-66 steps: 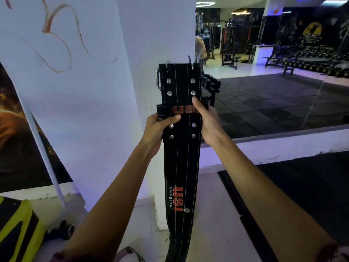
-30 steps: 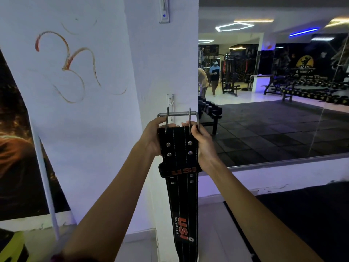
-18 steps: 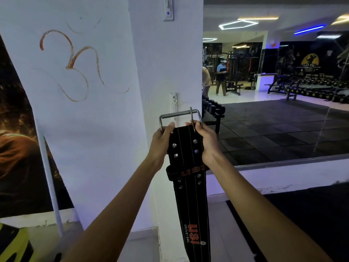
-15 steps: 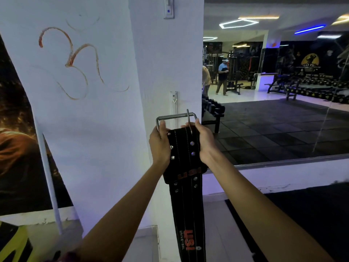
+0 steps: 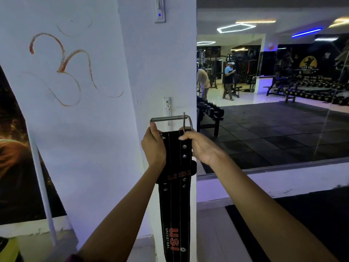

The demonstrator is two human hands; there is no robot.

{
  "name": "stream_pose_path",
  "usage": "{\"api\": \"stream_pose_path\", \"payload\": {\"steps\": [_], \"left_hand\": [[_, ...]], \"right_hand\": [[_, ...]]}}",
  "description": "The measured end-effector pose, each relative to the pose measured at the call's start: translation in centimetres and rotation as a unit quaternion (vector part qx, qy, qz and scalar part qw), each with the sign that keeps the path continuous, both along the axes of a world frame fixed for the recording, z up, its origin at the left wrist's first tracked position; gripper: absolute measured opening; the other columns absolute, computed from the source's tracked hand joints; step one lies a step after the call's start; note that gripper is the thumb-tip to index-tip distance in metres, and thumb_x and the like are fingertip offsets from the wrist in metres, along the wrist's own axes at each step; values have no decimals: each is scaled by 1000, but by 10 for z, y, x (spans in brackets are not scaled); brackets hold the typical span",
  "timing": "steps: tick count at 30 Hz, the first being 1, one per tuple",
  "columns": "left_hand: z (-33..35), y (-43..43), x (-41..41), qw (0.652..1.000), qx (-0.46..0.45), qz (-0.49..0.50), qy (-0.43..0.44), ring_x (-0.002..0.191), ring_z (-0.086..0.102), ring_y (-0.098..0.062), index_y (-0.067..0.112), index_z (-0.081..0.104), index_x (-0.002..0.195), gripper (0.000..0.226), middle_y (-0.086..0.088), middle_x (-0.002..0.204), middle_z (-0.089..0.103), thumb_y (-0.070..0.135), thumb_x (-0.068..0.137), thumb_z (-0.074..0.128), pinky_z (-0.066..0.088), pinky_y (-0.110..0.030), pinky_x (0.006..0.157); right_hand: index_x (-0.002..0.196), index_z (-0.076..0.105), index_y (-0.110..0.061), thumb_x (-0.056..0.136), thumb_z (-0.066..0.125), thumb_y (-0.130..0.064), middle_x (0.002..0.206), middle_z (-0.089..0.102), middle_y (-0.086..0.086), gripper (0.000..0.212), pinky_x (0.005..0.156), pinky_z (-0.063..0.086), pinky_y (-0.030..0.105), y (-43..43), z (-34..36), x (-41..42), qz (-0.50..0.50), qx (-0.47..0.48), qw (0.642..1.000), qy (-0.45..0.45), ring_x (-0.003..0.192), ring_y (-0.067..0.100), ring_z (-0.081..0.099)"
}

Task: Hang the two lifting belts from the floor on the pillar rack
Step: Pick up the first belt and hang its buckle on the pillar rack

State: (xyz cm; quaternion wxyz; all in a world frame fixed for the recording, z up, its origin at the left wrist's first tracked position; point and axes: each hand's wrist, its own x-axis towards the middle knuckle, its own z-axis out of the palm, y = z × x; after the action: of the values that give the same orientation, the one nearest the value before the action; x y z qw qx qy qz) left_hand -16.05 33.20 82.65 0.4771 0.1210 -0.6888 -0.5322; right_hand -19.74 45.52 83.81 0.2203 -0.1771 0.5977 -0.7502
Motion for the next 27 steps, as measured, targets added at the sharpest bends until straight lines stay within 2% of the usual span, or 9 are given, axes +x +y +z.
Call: {"api": "stream_pose_path", "payload": {"steps": [3,5,7,11,14,16,18,23,27], "left_hand": [[10,2,-15,999,-20,-8,27,59,47,-6,4,52,72,45,5,61,50,29,102,29,37,-15,57],[15,5,-24,999,-30,-11,39,59,47,-8,4,53,72,46,4,61,50,30,102,29,38,-20,59],[20,8,-33,998,-35,-4,43,59,48,-7,4,53,72,46,5,60,50,30,102,29,38,-21,59],[33,3,-47,998,-22,11,51,59,47,-8,5,52,73,46,5,61,49,32,102,28,38,-28,62],[45,-10,-58,998,-3,17,64,63,47,-14,5,51,72,45,4,62,50,31,102,29,38,-28,64],[62,-21,-67,997,11,22,74,66,49,-17,5,51,72,45,3,63,50,30,102,29,37,-27,64],[86,-35,-79,995,12,11,94,66,49,-17,6,51,71,46,2,64,51,32,102,28,38,-26,63],[189,-68,-115,982,-72,-15,176,63,50,-16,5,54,77,49,-1,66,54,36,101,25,39,-22,59],[288,-84,-139,964,-180,22,192,61,50,-20,11,43,63,52,-2,62,50,37,101,21,30,-32,64]], "right_hand": [[84,65,-17,87,42,-45,77,60,1,36,60,37,30,1,13,-18,12,-83,996,-29,65,17,53],[70,64,-16,85,43,-55,71,60,1,46,59,39,30,-2,26,-29,-59,-42,997,-24,64,17,54],[65,59,-15,82,52,-51,65,56,0,40,53,40,27,-6,38,-37,-105,-2,994,-26,59,16,52],[67,52,-18,85,53,-37,64,52,-1,27,49,38,26,-7,55,-46,-39,-32,998,-39,57,15,49],[78,49,-20,85,45,-6,76,50,2,16,58,37,28,-18,62,-58,0,-71,995,68,65,15,46],[90,49,-22,84,46,-2,88,55,2,20,68,41,28,-34,67,-67,-38,-63,981,182,75,14,49],[98,50,-18,91,48,-18,88,52,-2,7,68,42,25,-52,84,-74,-105,-35,956,273,78,11,49],[79,49,-8,97,35,-36,66,48,-7,36,58,37,19,-95,185,-109,-327,-88,834,436,61,8,46],[80,54,-6,99,26,-40,75,60,8,47,67,33,30,-108,283,-134,-453,-51,748,482,80,31,57]]}}
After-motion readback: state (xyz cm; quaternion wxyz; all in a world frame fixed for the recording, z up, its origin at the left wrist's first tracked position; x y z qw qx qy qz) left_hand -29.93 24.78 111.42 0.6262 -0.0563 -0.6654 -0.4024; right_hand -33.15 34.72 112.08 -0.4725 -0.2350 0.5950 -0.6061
